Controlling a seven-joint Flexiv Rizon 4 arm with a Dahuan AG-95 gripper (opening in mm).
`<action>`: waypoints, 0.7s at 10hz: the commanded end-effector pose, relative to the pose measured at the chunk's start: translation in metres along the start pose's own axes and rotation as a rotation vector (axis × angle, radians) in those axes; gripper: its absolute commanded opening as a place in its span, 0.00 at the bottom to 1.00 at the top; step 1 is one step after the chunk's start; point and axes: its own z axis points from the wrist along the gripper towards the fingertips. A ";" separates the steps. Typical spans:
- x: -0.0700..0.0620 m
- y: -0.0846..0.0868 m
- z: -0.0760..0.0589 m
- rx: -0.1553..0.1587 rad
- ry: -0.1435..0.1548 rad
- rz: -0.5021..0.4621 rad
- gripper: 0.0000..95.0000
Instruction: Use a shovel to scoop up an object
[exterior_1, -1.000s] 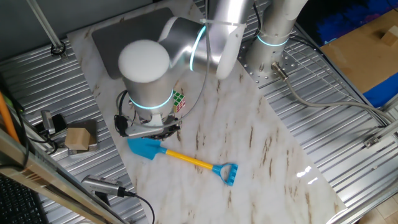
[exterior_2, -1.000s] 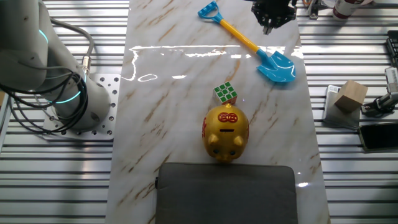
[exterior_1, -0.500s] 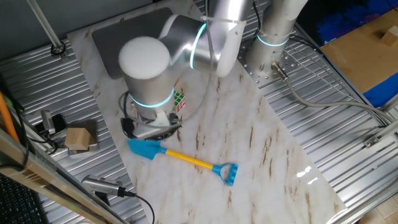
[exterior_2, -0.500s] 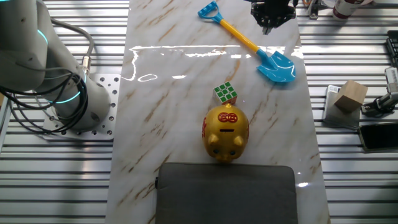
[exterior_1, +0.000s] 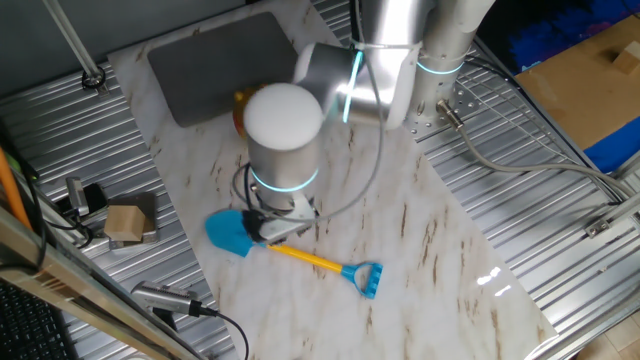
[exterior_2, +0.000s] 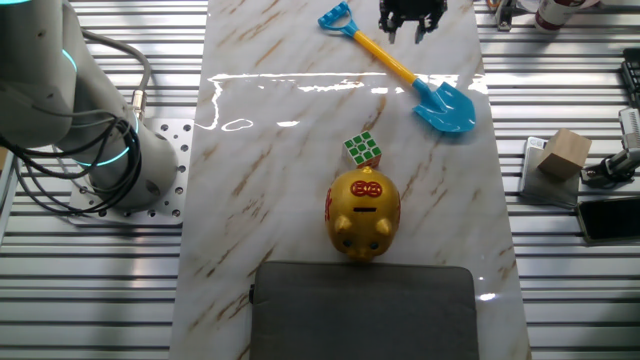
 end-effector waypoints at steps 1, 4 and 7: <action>-0.008 0.005 0.004 0.003 0.001 0.014 0.40; -0.010 0.008 0.004 0.009 0.005 0.021 0.40; -0.006 0.007 0.003 0.014 0.002 0.050 0.40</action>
